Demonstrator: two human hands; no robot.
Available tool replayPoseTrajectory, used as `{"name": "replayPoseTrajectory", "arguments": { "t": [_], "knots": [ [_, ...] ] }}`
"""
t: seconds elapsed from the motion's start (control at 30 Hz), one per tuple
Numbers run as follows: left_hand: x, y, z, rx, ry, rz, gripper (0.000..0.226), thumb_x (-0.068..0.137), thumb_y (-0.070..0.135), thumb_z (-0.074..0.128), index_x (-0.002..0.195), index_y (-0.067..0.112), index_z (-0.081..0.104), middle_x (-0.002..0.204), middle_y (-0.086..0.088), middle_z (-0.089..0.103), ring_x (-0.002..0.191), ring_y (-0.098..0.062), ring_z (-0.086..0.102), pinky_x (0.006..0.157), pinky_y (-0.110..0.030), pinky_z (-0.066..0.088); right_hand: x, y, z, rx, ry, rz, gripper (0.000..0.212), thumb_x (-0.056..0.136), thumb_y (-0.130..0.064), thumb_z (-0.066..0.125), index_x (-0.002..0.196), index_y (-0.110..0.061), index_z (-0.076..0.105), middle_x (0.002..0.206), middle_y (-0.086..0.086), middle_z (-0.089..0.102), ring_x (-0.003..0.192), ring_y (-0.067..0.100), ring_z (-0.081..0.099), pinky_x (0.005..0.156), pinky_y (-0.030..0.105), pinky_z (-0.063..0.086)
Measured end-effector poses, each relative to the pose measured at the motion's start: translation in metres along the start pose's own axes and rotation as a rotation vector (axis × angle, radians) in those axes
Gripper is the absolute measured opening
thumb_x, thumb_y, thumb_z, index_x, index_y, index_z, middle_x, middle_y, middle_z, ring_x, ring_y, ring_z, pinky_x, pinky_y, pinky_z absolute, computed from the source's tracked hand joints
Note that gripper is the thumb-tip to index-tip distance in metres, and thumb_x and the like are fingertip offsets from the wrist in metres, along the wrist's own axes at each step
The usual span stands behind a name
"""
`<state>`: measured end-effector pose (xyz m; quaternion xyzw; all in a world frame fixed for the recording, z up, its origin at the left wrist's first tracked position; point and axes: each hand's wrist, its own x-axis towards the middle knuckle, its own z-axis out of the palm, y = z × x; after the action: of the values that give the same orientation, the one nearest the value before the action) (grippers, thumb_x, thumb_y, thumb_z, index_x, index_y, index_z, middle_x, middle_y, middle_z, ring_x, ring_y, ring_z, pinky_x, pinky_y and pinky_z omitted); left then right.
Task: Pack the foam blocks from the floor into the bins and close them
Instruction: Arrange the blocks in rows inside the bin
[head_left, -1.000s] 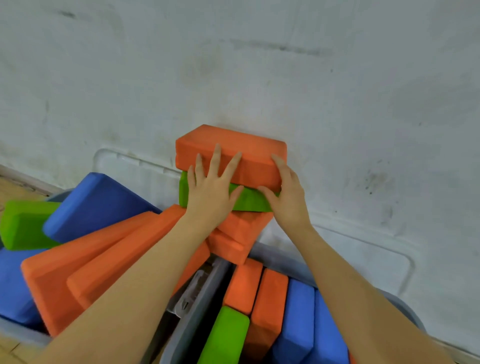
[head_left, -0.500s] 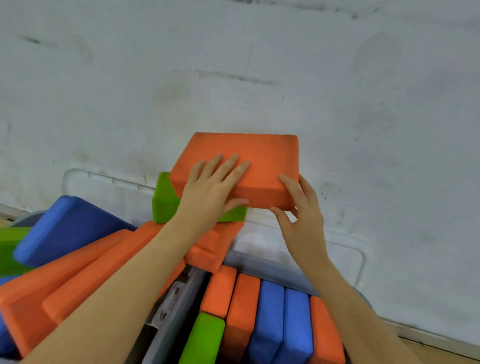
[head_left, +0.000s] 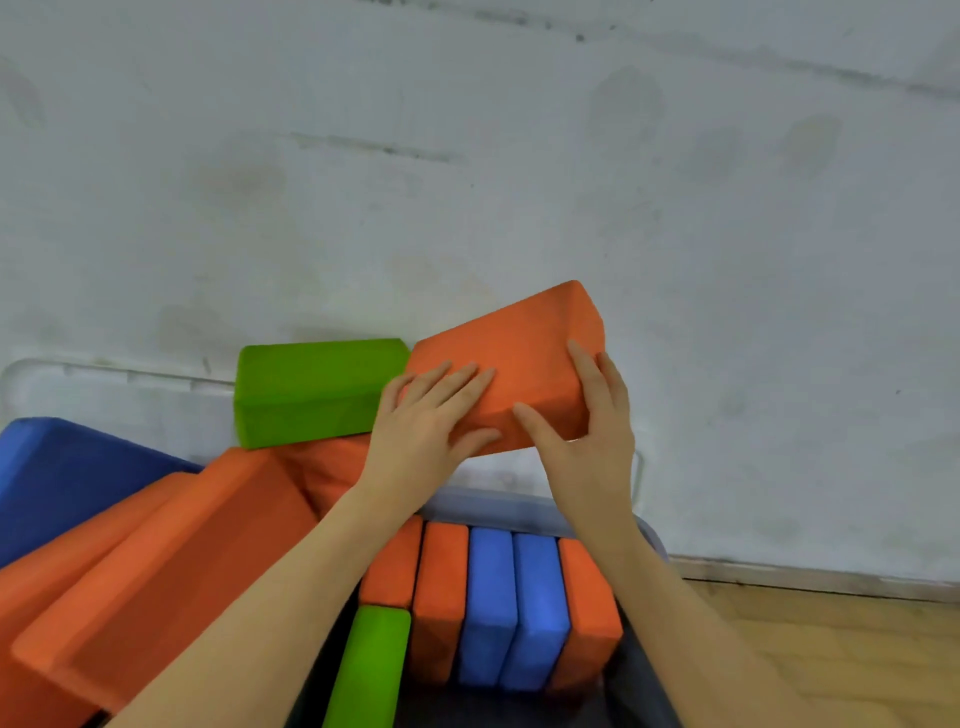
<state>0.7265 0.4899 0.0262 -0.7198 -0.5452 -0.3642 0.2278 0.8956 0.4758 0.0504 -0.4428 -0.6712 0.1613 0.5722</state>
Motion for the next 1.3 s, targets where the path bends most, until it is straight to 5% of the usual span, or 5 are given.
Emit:
{"name": "replayPoseTrajectory", "arguments": {
  "t": [0.37,0.5,0.9,1.17,1.3],
  "knots": [
    [-0.017,-0.049,0.043,0.073,-0.179,-0.357,0.057,0.078,0.05,0.04,0.119,0.019,0.064,0.129,-0.015,0.057,0.12,-0.037,0.052,0.091,-0.051,0.037,-0.018,0.069,0.03,-0.427,-0.177,0.015,0.068,0.074,-0.026,0.072,0.134,-0.044,0.045,0.154,-0.006,0.025,0.142,0.023,0.015,0.098,0.046,0.044],
    [-0.012,-0.077,0.066,0.16,-0.236,-0.354,0.058,0.077,0.042,0.067,0.128,0.017,0.057,0.142,-0.017,0.044,0.13,-0.042,0.038,0.098,-0.057,0.03,-0.006,0.09,0.064,-0.39,-0.187,-0.039,0.067,0.067,-0.024,0.074,0.129,-0.037,0.054,0.147,0.003,0.038,0.136,0.035,0.029,0.098,0.053,0.043],
    [-0.006,-0.106,0.097,0.432,-0.128,-0.118,0.076,0.051,0.037,0.088,0.12,0.023,0.063,0.119,-0.009,0.064,0.101,-0.037,0.059,0.086,-0.043,0.038,0.014,0.11,0.091,-0.286,-0.078,-0.169,0.06,0.061,-0.025,0.072,0.12,-0.029,0.061,0.134,0.001,0.052,0.126,0.034,0.043,0.098,0.043,0.042],
    [-0.017,-0.082,0.073,0.256,0.049,-0.038,0.058,0.075,0.044,0.062,0.129,0.03,0.05,0.128,-0.002,0.059,0.11,-0.031,0.049,0.085,-0.039,0.028,0.006,0.097,0.079,-0.234,-0.085,-0.152,0.06,0.061,-0.025,0.071,0.121,-0.027,0.061,0.135,0.001,0.052,0.127,0.032,0.043,0.099,0.049,0.044],
    [-0.006,-0.052,0.045,0.171,0.23,-0.031,0.053,0.079,0.048,0.06,0.127,0.025,0.057,0.127,-0.002,0.06,0.109,-0.027,0.046,0.087,-0.038,0.028,-0.001,0.076,0.058,-0.145,-0.041,-0.175,0.058,0.065,-0.03,0.068,0.122,-0.025,0.061,0.136,-0.003,0.048,0.128,0.027,0.043,0.105,0.027,0.036]
  ]
}}
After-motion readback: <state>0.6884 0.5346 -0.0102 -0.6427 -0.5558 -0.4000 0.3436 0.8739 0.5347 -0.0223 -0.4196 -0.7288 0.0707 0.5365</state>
